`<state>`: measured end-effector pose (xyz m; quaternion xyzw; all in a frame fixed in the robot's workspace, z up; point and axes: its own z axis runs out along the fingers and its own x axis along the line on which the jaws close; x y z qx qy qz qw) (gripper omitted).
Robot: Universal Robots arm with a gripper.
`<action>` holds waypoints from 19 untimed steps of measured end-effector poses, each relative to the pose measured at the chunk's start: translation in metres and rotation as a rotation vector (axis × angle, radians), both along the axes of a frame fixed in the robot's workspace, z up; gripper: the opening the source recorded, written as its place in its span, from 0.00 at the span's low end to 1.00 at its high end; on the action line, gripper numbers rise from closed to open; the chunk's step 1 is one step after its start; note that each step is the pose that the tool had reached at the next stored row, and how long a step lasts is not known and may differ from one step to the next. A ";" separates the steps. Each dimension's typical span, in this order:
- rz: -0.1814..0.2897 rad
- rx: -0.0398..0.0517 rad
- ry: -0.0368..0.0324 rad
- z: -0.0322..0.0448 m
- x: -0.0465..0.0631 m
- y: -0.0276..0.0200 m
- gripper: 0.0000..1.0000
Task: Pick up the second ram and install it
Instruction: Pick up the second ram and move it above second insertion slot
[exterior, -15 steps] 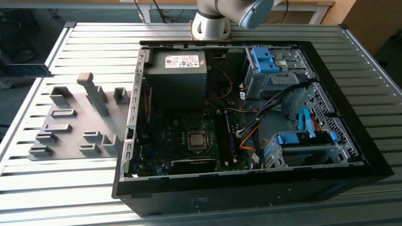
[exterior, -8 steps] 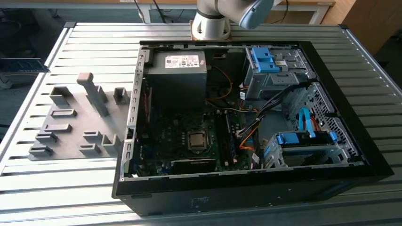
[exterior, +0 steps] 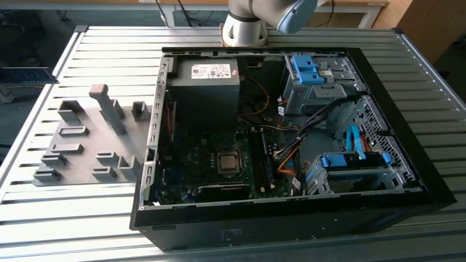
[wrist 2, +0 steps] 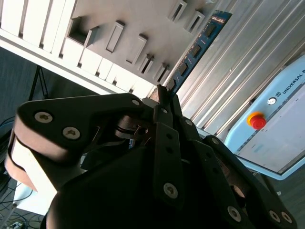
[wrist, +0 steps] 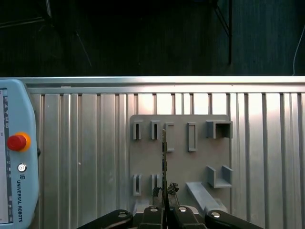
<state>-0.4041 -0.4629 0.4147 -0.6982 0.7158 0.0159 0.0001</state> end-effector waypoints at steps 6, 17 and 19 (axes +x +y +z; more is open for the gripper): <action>0.000 0.0000 0.0000 0.0000 0.005 0.0001 0.14; 0.000 0.0000 0.0001 0.0000 0.014 0.0000 0.14; 0.000 0.0000 0.0000 0.0000 0.015 0.0000 0.14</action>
